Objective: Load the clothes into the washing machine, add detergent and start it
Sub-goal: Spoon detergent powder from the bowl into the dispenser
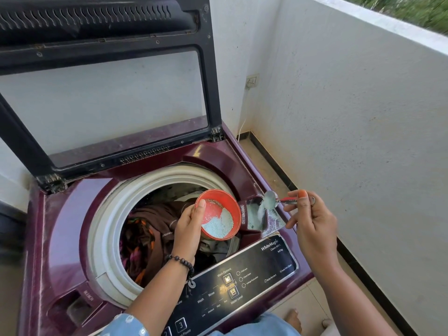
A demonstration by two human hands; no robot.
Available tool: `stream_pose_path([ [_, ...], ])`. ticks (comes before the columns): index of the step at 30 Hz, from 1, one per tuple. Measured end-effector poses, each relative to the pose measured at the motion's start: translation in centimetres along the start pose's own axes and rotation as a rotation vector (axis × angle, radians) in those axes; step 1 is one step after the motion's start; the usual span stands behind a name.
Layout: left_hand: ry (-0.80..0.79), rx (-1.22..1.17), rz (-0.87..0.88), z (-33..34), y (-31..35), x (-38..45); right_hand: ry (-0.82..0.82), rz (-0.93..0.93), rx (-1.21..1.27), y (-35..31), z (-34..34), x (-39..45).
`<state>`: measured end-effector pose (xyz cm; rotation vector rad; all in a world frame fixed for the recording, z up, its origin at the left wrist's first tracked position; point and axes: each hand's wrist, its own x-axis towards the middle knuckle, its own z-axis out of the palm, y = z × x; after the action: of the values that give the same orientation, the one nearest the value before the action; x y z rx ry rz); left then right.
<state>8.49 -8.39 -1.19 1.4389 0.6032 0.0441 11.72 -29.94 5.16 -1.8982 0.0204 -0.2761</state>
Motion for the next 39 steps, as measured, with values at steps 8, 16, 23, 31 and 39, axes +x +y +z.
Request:
stream_pose_path([
  [8, 0.015, -0.022, -0.010, 0.08, 0.05, -0.01, 0.002, -0.019, -0.020, 0.24, 0.17, -0.08],
  [16, 0.021, -0.012, -0.017, 0.10, 0.15, -0.02, -0.022, -0.013, -0.001, 0.18, 0.23, -0.25],
  [23, 0.020, -0.007, -0.012, 0.16, 0.09, 0.05, -0.026, -0.012, -0.010, 0.26, 0.23, -0.27],
  [31, 0.013, 0.025, -0.023, 0.15, 0.38, -0.07, -0.026, 0.010, -0.013, 0.52, 0.28, -0.34],
  [39, 0.002, -0.020, -0.008, 0.05, -0.12, 0.16, -0.017, 0.010, 0.004, 0.41, 0.29, -0.44],
])
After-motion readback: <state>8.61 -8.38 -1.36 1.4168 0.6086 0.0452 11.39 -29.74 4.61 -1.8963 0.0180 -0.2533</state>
